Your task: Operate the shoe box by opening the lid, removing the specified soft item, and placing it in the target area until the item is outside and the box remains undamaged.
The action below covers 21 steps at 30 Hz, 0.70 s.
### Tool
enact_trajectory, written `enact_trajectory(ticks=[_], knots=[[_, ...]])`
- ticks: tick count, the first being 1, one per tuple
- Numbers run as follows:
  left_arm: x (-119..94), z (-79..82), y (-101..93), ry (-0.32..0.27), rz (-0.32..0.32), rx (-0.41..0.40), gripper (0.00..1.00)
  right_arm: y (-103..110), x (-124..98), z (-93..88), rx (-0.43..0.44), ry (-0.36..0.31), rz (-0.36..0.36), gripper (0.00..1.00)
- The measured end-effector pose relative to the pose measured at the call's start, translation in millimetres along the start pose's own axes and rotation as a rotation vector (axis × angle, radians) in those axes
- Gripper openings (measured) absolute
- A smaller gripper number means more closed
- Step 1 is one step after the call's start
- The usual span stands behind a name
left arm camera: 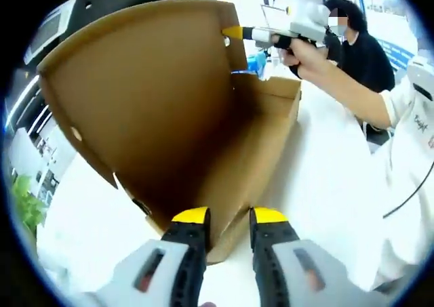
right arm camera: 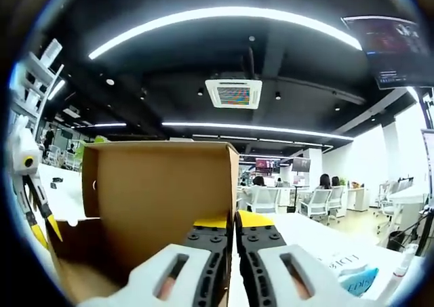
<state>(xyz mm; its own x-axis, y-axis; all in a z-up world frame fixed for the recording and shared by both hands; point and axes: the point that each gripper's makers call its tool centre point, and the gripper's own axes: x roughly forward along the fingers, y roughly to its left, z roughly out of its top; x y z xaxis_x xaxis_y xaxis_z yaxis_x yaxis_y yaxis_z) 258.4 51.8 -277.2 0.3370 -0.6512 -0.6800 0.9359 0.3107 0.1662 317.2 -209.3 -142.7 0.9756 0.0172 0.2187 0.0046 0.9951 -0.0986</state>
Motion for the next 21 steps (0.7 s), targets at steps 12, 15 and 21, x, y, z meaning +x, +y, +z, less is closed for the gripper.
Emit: enact_trajectory(ticks=[12, 15, 21], knots=[[-2.5, 11.2, -3.3, -0.183, 0.035, -0.079, 0.28, -0.8, -0.5, -1.3, 0.008, 0.0, 0.001, 0.01], [-2.0, 12.4, -4.2, -0.181, 0.049, -0.085, 0.28, -0.3, -2.0, 1.1, 0.008, -0.006, 0.001, 0.01], [-1.4, 13.5, -6.1, -0.191, 0.1, -0.103, 0.28, 2.3, -3.9, 4.5, 0.01, -0.028, 0.006, 0.01]])
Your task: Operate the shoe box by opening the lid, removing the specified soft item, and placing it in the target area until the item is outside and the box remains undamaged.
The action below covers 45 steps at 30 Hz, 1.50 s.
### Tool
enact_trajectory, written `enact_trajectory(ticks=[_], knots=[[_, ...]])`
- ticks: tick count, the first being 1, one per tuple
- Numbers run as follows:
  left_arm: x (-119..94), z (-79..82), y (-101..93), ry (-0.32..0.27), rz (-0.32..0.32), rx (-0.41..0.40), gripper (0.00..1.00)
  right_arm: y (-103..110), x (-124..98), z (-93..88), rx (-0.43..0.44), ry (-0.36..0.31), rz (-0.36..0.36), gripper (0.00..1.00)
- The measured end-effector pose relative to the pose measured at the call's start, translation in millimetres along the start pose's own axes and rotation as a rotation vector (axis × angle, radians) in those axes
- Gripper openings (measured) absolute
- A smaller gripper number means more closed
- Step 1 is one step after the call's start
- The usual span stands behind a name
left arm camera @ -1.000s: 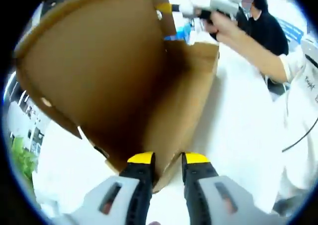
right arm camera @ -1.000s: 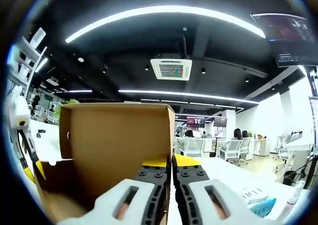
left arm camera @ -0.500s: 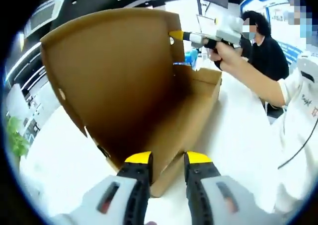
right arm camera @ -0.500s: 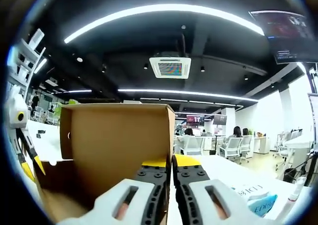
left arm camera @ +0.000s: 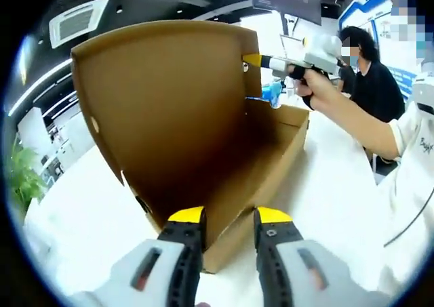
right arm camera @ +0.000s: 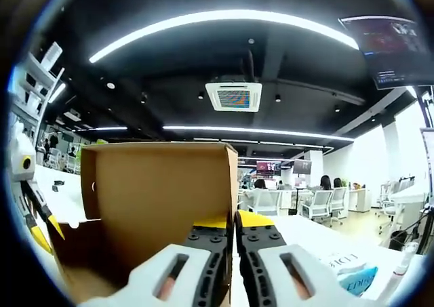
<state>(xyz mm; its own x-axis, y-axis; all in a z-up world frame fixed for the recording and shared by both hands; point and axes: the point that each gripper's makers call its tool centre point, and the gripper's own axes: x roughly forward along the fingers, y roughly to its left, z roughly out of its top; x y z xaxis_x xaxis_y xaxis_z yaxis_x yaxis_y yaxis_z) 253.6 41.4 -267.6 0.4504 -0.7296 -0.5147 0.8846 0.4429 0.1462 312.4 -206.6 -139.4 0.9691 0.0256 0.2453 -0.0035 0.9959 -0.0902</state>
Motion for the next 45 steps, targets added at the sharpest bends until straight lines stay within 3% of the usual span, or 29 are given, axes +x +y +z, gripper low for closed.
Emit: enact_trajectory(ticks=[5, 20, 33, 37, 41, 45], knots=[[0.5, 0.8, 1.2, -0.004, 0.037, -0.013, 0.28, 4.9, -2.9, -1.2, 0.0, -0.003, 0.014, 0.0], [1.8, 2.1, -2.1, -0.013, 0.07, -0.033, 0.29, 4.3, -9.8, -11.8, -0.022, 0.015, 0.023, 0.0], [-3.1, 3.8, -7.9, -0.042, 0.037, -0.065, 0.3, 3.9, -11.4, -16.0, -0.031, 0.036, 0.019, 0.0], [-9.1, 7.0, -7.4, -0.093, 0.023, -0.12, 0.3, 4.4, -12.7, -16.2, -0.033, 0.033, 0.019, 0.0], [-16.8, 7.0, -4.0, -0.106, 0.039, -0.125, 0.3, 5.8, -13.8, -15.9, -0.033, 0.035, 0.02, 0.01], [-22.1, 4.8, 1.1, -0.083, 0.088, -0.106, 0.3, 5.9, -14.1, -15.7, -0.031, 0.035, 0.017, 0.01]])
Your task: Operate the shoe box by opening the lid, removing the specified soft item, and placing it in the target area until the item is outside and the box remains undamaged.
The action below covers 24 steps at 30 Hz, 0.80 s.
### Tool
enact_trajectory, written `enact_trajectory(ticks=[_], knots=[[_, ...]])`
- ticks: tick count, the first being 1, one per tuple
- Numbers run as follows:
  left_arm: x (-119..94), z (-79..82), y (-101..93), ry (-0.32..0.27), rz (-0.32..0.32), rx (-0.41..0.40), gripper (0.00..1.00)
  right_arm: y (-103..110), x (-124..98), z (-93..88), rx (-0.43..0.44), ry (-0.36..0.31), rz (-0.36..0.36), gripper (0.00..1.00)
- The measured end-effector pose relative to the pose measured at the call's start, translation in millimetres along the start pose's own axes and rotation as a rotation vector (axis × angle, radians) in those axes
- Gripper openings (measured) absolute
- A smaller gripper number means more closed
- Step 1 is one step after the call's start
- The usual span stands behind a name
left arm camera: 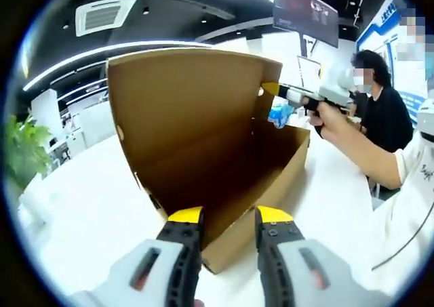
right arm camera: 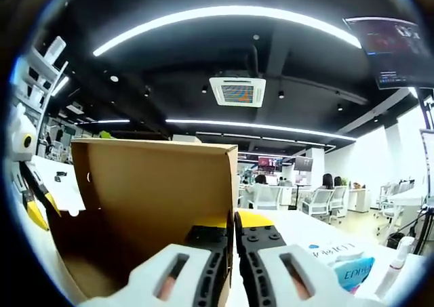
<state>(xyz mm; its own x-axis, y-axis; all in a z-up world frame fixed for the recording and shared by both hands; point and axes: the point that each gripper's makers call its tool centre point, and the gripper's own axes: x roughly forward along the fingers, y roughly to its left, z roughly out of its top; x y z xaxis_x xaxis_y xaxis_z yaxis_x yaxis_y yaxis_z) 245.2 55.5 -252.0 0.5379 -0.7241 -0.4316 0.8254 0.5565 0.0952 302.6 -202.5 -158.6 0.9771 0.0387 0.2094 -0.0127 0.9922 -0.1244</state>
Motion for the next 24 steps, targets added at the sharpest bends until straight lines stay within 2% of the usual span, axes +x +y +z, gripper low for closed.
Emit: enact_trajectory(ticks=[3, 8, 15, 19, 24], knots=[[-2.7, 0.1, 3.3, -0.009, 0.0, -0.033, 0.33, -0.1, -0.3, -0.2, 0.0, 0.001, 0.0, 0.01], [-7.9, 5.6, 8.1, -0.078, -0.014, -0.153, 0.38, 0.2, -1.3, 0.0, -0.002, 0.004, 0.003, 0.01], [-14.5, 4.3, 13.5, -0.105, -0.007, -0.177, 0.44, 0.7, -1.9, -0.4, 0.0, 0.007, 0.006, 0.01], [-24.2, 20.2, 18.5, -0.198, -0.025, -0.263, 0.44, 1.6, -2.1, -0.8, -0.001, 0.008, 0.01, 0.01], [-31.7, 33.9, 23.2, -0.25, -0.004, -0.265, 0.49, 2.1, -2.6, -0.7, -0.006, 0.012, 0.013, 0.01]])
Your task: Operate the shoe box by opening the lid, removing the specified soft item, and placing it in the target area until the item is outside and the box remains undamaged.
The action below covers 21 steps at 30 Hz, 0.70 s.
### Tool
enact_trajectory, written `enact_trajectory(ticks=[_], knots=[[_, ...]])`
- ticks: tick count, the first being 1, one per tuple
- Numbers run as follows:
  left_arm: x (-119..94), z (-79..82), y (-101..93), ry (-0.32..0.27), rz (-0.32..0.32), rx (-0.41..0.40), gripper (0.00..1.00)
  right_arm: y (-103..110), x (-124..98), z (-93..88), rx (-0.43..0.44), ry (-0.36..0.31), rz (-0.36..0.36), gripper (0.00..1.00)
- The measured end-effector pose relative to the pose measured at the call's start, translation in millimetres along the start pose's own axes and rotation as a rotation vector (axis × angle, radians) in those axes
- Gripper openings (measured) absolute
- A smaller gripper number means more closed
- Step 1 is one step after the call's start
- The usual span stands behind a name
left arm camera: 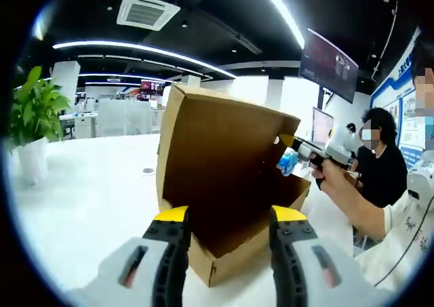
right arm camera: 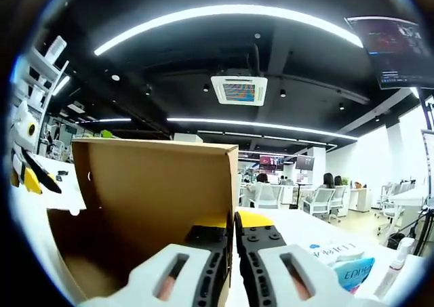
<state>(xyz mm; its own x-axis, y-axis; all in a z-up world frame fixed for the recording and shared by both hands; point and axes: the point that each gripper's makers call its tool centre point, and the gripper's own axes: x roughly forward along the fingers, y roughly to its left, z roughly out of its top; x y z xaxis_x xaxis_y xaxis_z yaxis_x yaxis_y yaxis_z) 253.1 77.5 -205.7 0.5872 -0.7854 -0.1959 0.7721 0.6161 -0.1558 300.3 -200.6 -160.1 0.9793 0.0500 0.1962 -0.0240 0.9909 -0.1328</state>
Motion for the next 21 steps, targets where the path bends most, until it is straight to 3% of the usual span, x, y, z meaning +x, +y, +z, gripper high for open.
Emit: enact_trajectory(ticks=[10, 16, 21], knots=[[5.7, 15.2, -2.7, -0.097, -0.019, 0.018, 0.43, 2.0, 1.6, 0.0, -0.001, 0.002, 0.013, 0.01], [7.1, 18.9, -4.6, -0.115, -0.036, -0.006, 0.45, 3.6, 1.4, 0.0, 0.0, 0.0, 0.011, 0.01], [8.6, 12.0, -1.2, -0.087, -0.016, 0.002, 0.46, 3.7, -0.6, 0.8, 0.001, -0.003, 0.019, 0.01]])
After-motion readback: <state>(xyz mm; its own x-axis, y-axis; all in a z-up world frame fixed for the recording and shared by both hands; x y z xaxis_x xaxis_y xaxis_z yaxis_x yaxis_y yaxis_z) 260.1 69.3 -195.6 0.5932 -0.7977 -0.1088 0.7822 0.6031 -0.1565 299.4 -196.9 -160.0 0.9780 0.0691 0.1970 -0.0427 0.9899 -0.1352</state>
